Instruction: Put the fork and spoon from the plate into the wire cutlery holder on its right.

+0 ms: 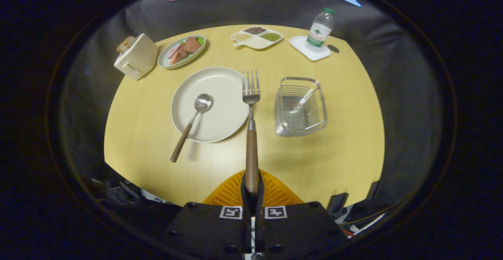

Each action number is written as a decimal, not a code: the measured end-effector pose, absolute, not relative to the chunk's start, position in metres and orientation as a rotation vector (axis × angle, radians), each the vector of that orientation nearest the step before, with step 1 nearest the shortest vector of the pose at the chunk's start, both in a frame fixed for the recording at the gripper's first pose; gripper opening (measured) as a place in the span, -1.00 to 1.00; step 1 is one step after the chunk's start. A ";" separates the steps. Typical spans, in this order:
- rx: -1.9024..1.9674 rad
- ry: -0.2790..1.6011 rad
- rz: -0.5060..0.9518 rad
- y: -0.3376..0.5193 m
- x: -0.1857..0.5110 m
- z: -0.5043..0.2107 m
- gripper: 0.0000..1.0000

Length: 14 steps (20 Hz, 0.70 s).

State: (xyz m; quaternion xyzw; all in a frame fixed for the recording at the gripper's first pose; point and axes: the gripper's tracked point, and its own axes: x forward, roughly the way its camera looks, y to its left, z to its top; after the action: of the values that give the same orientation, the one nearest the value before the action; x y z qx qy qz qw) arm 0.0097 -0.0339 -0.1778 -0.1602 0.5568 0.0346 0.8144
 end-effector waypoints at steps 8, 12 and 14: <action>-0.463 1.356 -0.035 -0.119 0.010 -0.136 -0.87; -0.554 1.469 -0.013 -0.133 0.019 -0.151 -0.87; -0.595 1.511 0.004 -0.133 0.026 -0.159 -0.87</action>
State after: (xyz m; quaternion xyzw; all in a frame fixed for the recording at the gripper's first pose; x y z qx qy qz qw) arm 0.0263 -0.1329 -0.1592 -0.2659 0.6751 0.0019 0.6882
